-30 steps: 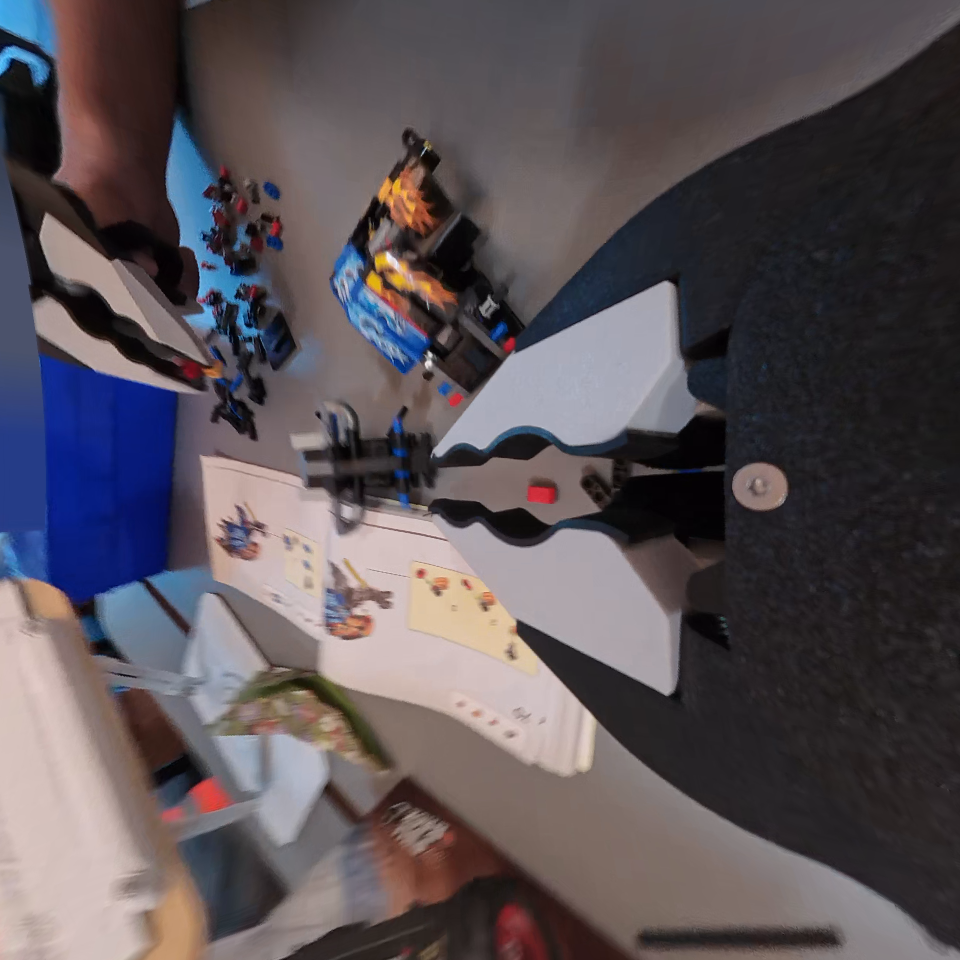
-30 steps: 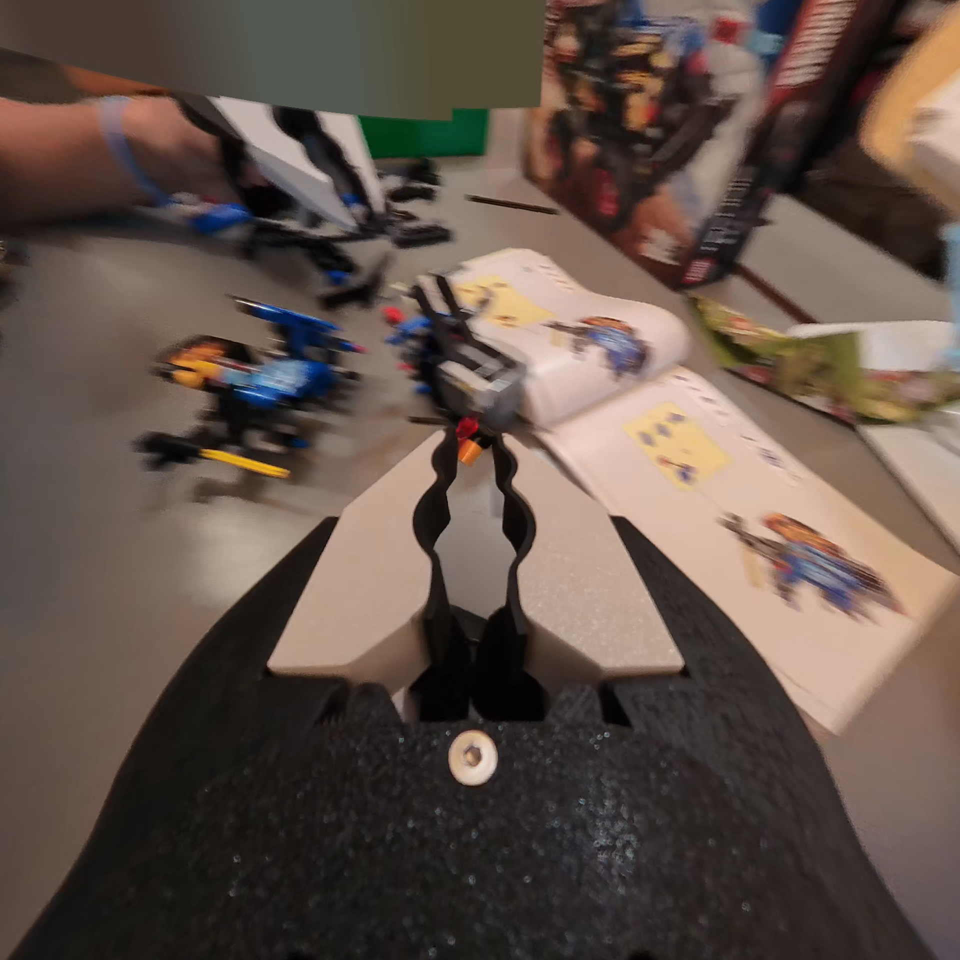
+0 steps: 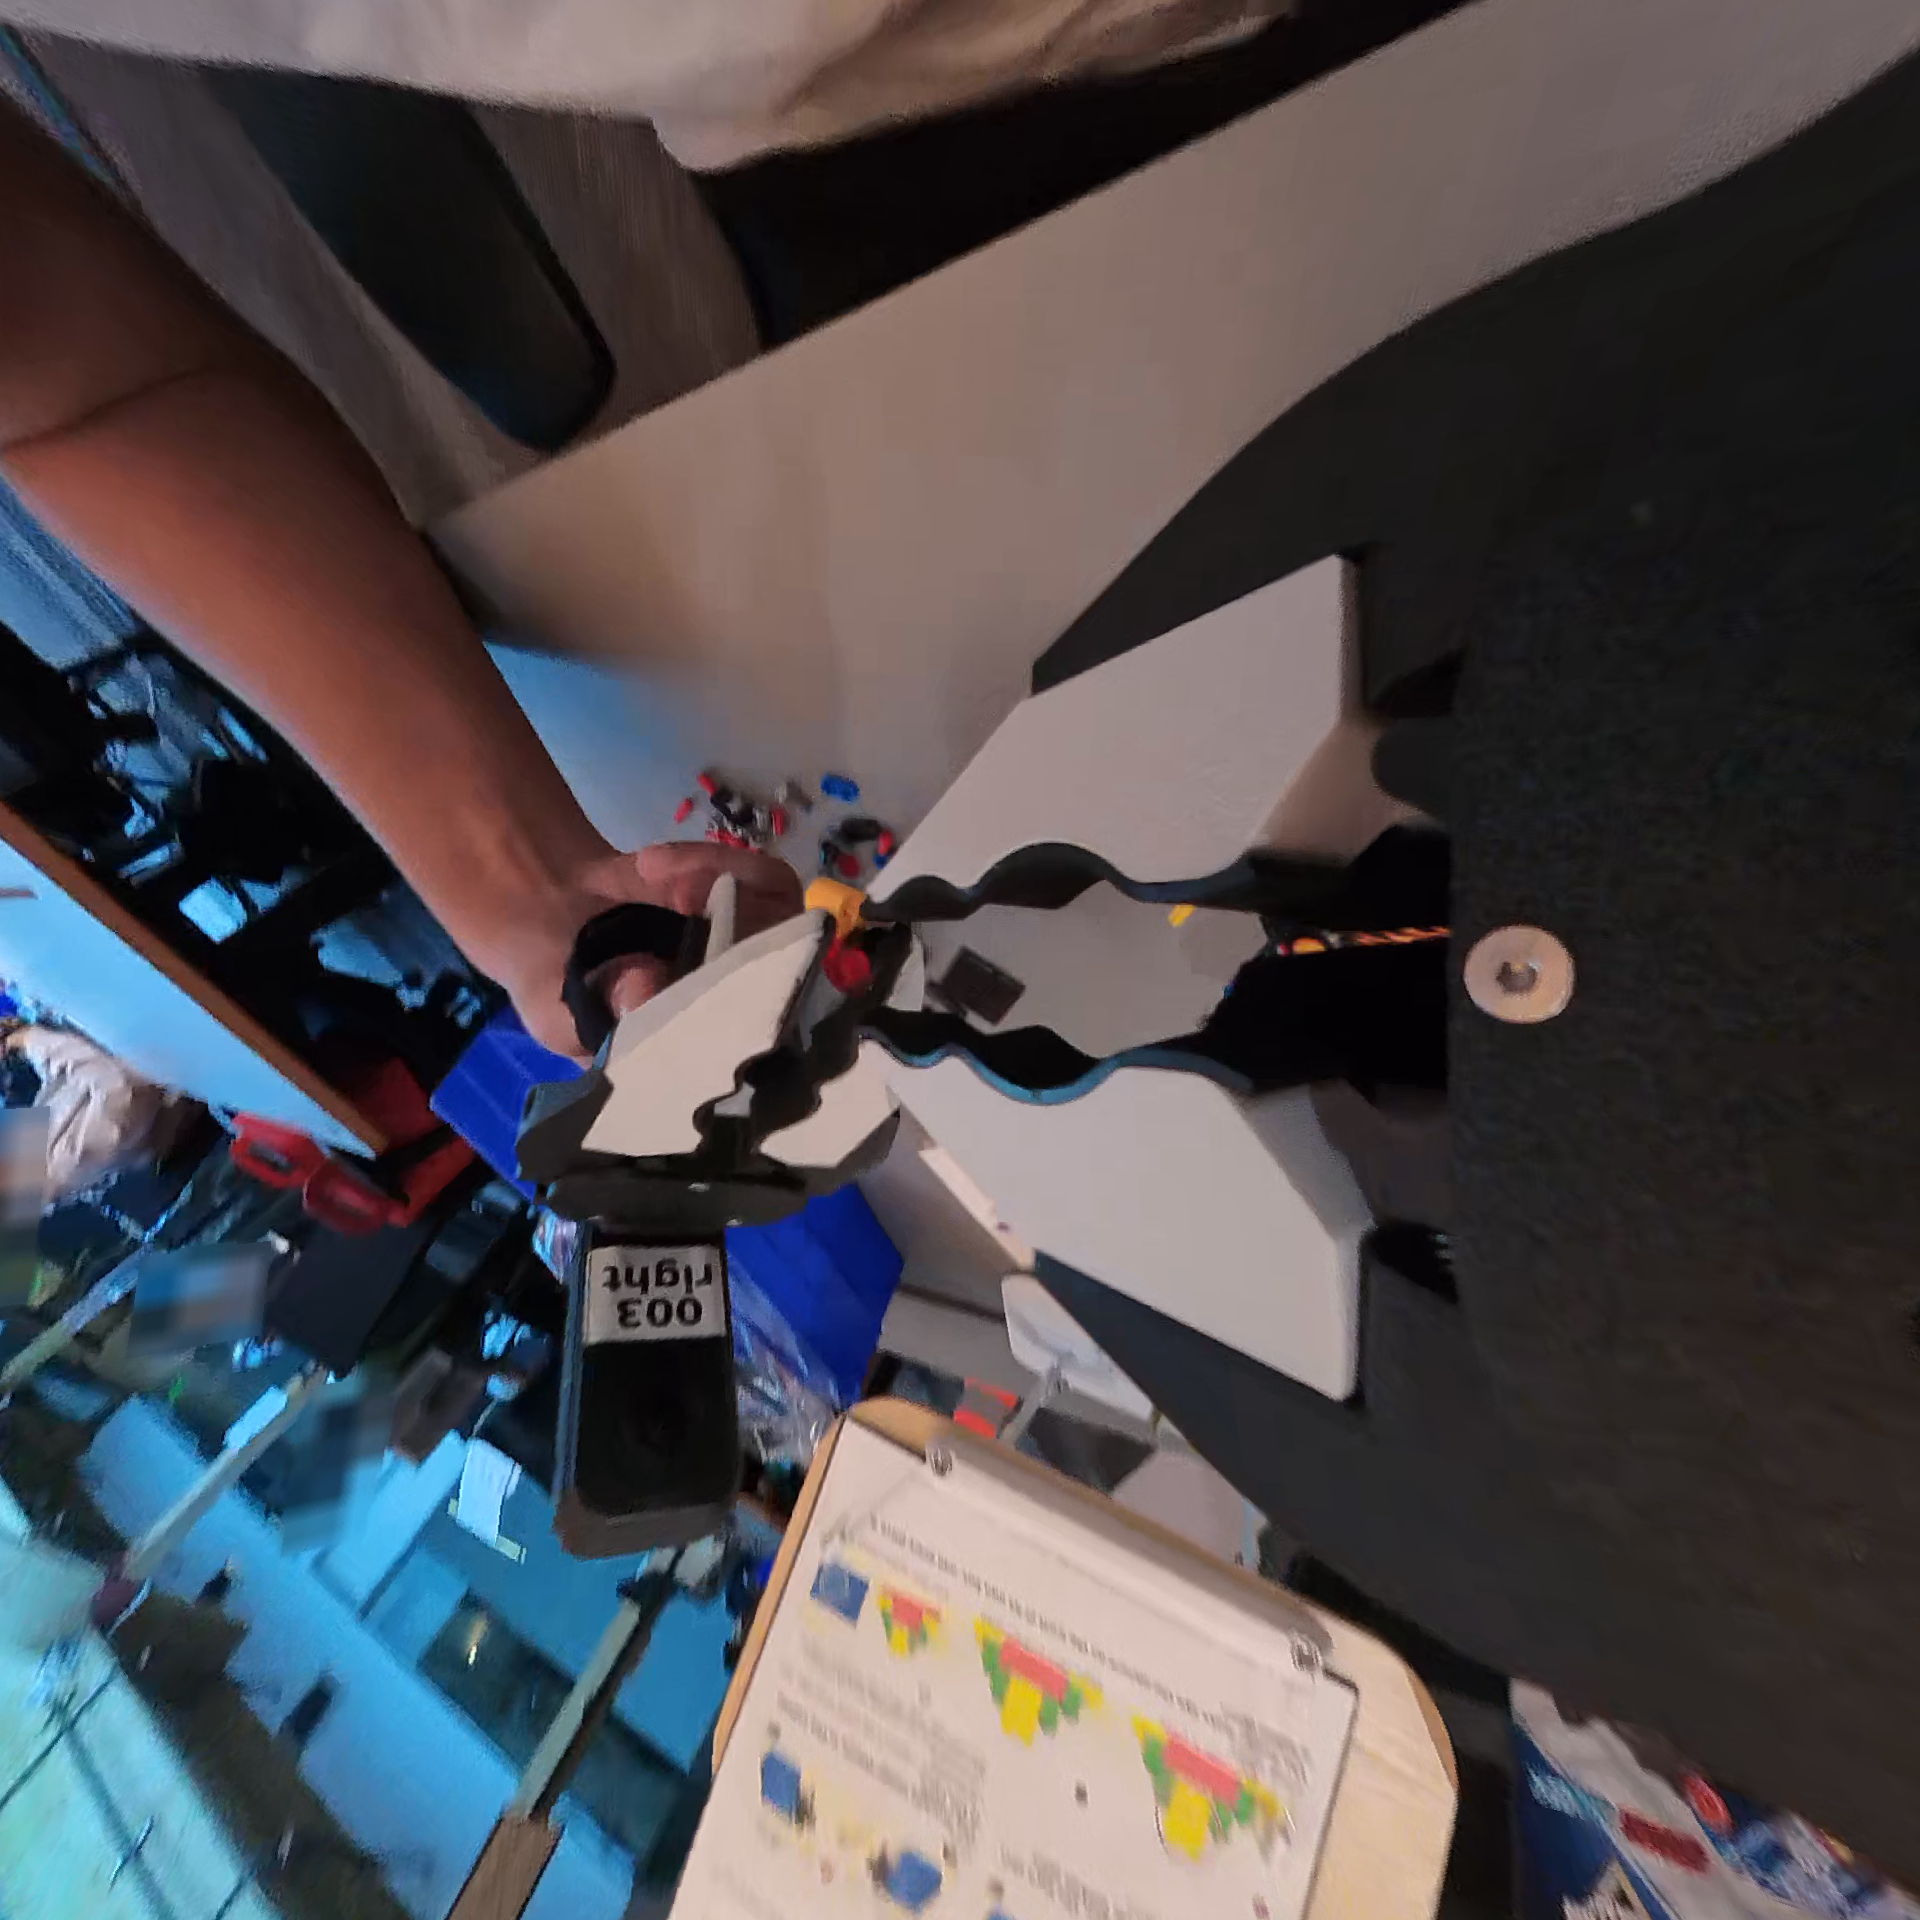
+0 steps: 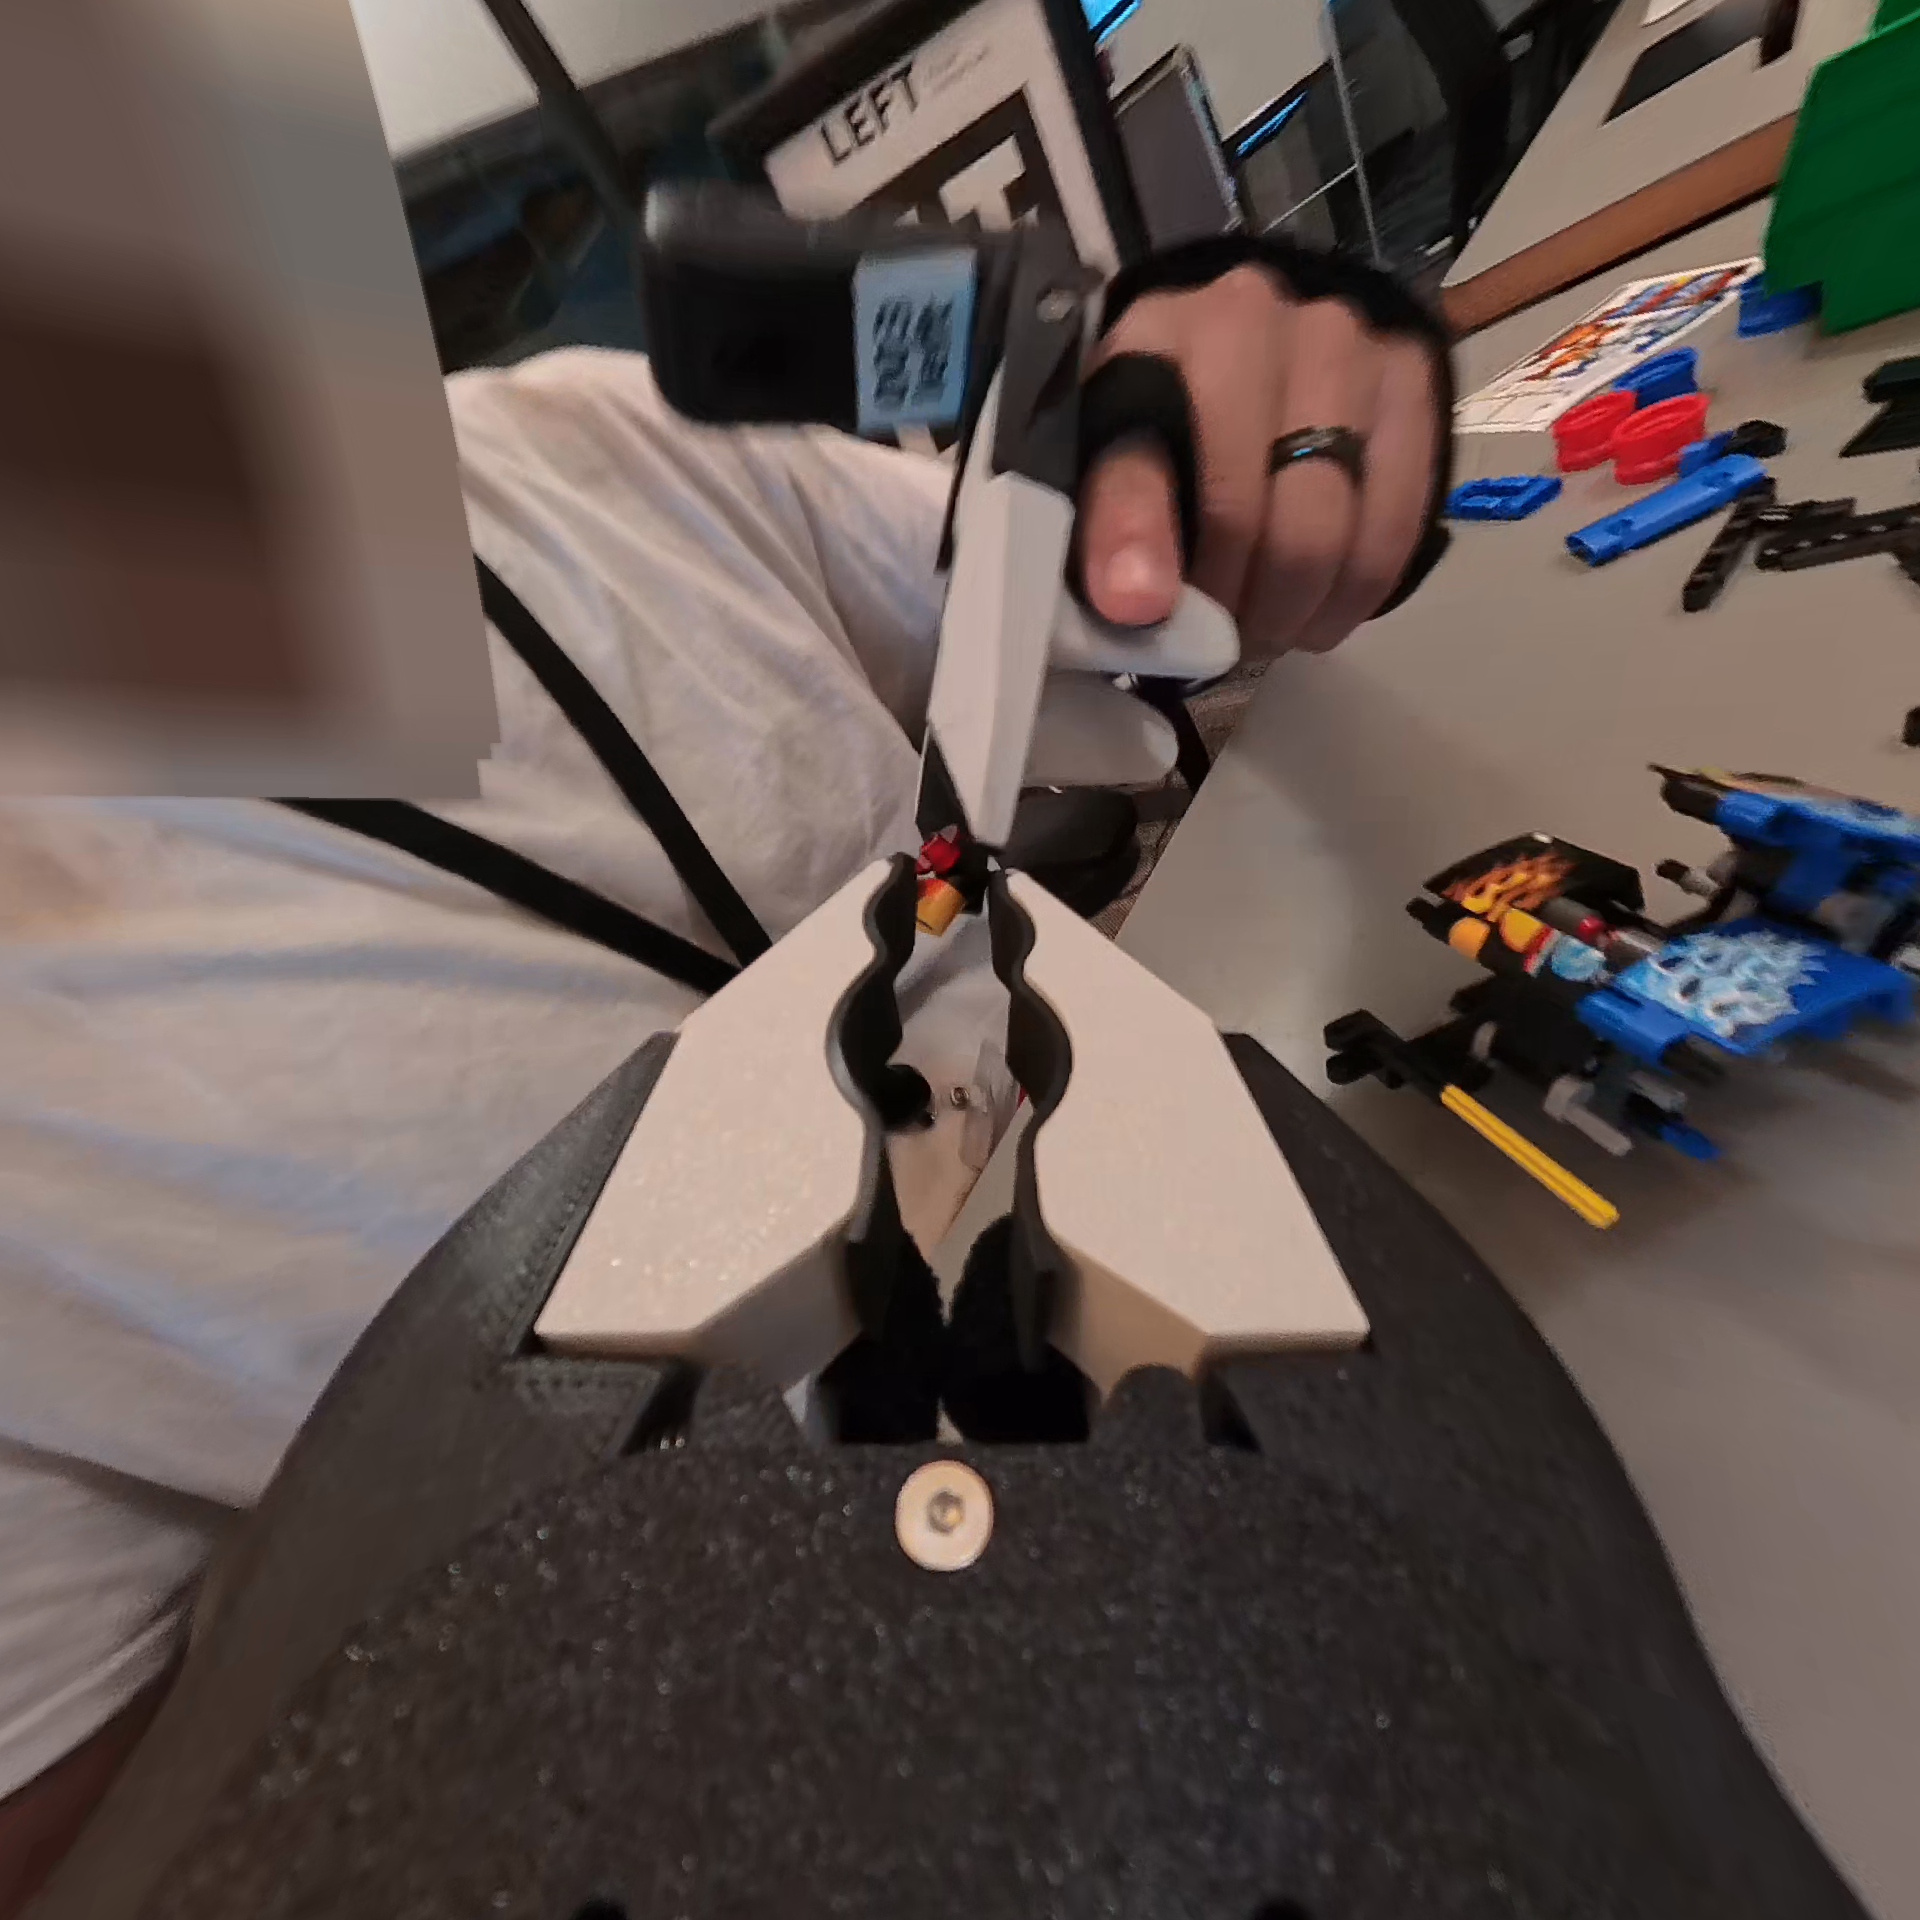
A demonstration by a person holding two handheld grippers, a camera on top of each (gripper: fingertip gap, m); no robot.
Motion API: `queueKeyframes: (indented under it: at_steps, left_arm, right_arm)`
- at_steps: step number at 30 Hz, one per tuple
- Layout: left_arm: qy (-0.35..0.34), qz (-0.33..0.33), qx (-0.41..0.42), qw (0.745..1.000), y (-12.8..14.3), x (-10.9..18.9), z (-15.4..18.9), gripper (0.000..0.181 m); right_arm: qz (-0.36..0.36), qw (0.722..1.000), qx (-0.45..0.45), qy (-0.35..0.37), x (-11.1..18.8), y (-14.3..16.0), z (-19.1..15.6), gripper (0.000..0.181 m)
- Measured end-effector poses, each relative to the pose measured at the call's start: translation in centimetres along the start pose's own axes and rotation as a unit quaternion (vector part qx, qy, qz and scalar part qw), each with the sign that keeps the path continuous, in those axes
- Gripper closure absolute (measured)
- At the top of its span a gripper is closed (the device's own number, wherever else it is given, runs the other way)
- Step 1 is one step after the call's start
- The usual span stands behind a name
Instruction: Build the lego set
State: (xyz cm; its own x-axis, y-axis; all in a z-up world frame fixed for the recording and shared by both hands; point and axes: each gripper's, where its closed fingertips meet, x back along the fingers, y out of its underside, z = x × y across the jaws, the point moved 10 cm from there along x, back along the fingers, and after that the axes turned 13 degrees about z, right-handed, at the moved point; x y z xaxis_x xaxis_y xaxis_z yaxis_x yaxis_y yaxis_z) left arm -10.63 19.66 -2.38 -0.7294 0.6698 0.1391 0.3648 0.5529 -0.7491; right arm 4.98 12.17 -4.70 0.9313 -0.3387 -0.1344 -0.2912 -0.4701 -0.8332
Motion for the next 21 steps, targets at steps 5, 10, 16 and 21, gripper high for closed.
queueKeyframes:
  at_steps: [5,10,16,21]
  left_arm:
    - [-0.038,-0.011,-0.047,0.998,0.2,-0.4,1.3,0.171]
    - [-0.106,-0.017,-0.042,0.993,1.1,-0.3,1.3,0.172]
    - [-0.187,-0.067,-0.016,0.980,2.7,-0.3,0.8,0.172]
    - [-0.246,-0.080,0.046,0.965,4.0,0.3,0.3,0.173]
  right_arm:
    - [-0.010,1.000,-0.013,-0.001,0.2,0.4,0.3,0.168]
    - [0.012,0.999,-0.005,0.041,0.7,-0.2,1.0,0.164]
    - [0.063,0.991,0.003,0.116,1.7,-0.7,2.6,0.159]
    - [0.100,0.967,0.103,0.209,2.5,-1.6,2.4,0.153]
